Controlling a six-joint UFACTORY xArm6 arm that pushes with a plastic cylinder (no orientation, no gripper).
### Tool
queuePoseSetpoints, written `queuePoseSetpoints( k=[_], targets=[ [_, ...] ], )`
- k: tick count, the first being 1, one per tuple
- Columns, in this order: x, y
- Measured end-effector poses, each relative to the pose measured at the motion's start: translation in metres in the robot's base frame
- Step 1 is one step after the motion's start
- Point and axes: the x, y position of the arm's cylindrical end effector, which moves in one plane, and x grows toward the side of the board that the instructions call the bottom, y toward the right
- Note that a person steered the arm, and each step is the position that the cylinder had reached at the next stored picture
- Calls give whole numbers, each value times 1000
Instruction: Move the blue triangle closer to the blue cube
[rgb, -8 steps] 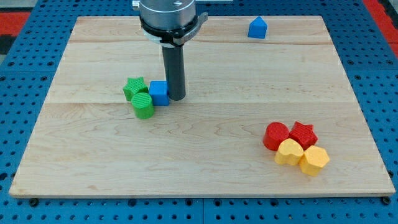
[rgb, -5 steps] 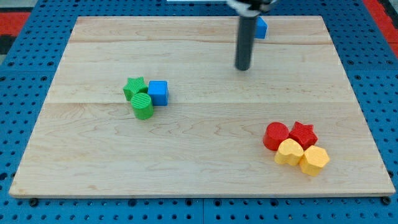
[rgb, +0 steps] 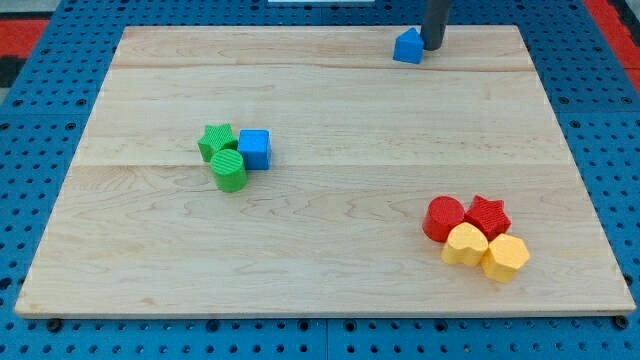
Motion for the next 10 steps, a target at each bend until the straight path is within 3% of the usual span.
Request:
queuePoseSetpoints(
  k=[2,3,5,10],
  targets=[
    [-26,-45],
    [-15,-71],
    [45,-97],
    [176,-96]
  ],
)
